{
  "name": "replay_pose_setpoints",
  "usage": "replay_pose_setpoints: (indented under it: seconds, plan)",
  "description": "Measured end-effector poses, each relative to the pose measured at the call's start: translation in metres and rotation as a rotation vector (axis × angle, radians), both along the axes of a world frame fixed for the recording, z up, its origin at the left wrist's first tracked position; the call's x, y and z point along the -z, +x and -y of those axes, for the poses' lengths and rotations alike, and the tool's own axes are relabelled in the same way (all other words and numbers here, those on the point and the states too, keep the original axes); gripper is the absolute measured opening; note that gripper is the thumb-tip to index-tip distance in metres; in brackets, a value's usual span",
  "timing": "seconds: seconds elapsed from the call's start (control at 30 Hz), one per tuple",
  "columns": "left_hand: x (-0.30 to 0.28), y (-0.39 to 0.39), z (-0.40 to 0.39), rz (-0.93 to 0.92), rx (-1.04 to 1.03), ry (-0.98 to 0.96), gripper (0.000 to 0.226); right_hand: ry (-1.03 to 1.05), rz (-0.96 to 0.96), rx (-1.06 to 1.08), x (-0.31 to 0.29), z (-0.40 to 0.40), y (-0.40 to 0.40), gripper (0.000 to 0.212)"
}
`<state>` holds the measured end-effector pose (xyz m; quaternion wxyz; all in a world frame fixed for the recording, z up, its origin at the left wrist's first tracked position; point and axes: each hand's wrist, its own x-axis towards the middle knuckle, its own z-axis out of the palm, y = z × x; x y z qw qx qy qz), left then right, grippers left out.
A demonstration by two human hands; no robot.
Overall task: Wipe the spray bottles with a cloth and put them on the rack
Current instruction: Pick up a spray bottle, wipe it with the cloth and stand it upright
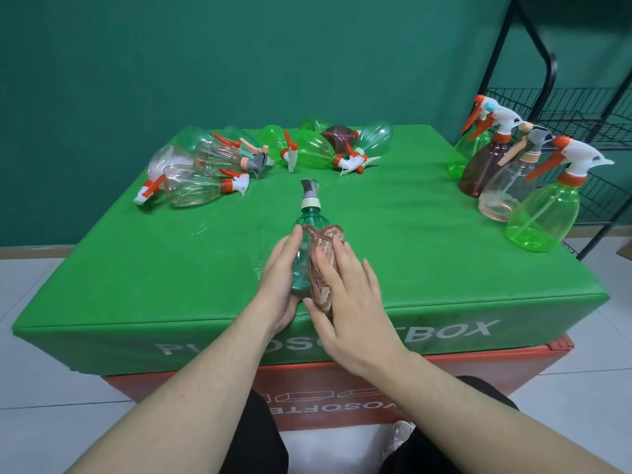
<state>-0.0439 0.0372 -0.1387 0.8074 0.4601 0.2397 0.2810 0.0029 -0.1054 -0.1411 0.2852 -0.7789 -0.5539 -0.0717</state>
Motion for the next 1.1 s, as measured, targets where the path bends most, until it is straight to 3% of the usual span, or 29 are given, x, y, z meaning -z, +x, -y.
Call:
replay_pose_setpoints:
  seconds: [0.2,0.4,0.7,0.87,1.1]
  plan:
    - [0.003,-0.001,-0.001,0.026,0.081,-0.026,0.089,0.075,-0.022,-0.048,-0.008,-0.016,-0.001,0.068]
    - [0.003,-0.001,0.000,0.075,0.071,-0.005,0.062,0.045,-0.033,0.015,-0.028,-0.046,0.008,0.068]
    - [0.000,-0.005,-0.001,-0.009,0.039,-0.008,0.067,0.123,-0.497,0.055,-0.055,-0.067,0.020,0.053]
    - [0.000,-0.002,0.001,0.000,-0.008,0.006,0.048,0.079,-0.289,0.004,-0.035,-0.051,0.016,0.060]
    - [-0.005,-0.006,0.005,0.049,-0.040,-0.040,0.079,-0.029,-0.064,-0.012,-0.008,-0.025,0.000,0.071]
